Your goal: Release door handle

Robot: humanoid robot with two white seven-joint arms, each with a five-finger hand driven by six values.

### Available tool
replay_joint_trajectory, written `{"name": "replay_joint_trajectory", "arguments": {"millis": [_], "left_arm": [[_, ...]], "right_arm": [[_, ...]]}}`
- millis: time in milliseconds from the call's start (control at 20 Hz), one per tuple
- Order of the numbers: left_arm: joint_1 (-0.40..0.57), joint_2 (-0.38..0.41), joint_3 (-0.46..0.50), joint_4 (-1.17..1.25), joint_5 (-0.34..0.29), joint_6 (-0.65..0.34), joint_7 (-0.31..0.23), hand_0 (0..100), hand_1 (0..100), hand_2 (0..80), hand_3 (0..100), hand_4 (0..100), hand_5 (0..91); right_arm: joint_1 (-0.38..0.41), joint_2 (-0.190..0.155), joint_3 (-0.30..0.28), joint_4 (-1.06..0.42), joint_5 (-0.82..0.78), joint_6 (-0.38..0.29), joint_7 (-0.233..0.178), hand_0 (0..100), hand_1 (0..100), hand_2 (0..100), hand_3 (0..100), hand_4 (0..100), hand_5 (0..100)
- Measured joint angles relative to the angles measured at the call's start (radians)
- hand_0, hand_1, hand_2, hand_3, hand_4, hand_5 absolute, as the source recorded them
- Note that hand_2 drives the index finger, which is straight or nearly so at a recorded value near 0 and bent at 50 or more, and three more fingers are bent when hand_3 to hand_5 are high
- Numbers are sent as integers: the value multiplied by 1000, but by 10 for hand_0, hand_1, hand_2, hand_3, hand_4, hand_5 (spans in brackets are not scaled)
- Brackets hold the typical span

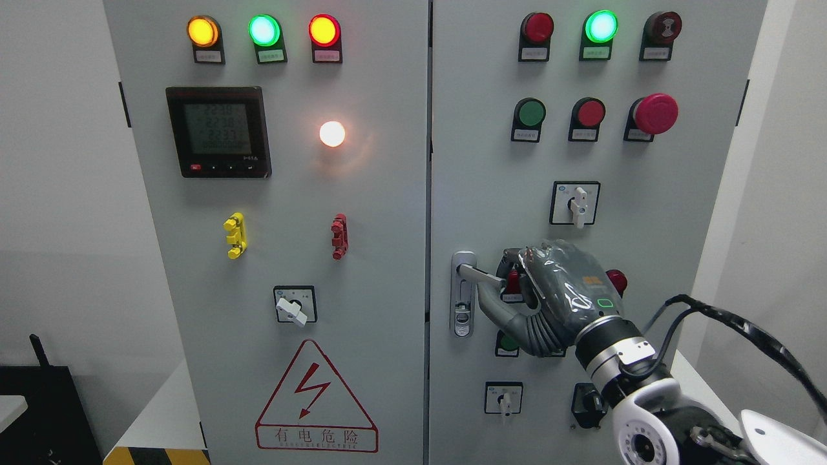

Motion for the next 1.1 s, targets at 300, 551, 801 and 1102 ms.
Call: {"name": "replay_joint_trajectory", "arguments": {"millis": [300,551,801,1102], "left_arm": [[0,0,0,0,0,0,0,120,389,0,0,0,0],[0,0,0,0,0,0,0,120,389,0,0,0,0],[0,0,0,0,0,0,0,120,389,0,0,0,0],[0,0,0,0,0,0,0,120,389,0,0,0,0]], "right_arm": [[0,1,0,0,0,0,-3,585,307,639,1000,984,1000],[0,1,0,0,0,0,-3,589,307,647,1000,984,1000],[0,1,-1,-1,0,1,-4,590,313,658,1000,985,1000],[-2,1,3,-3,1,1,-5,593,316,667,1000,985,1000]]}}
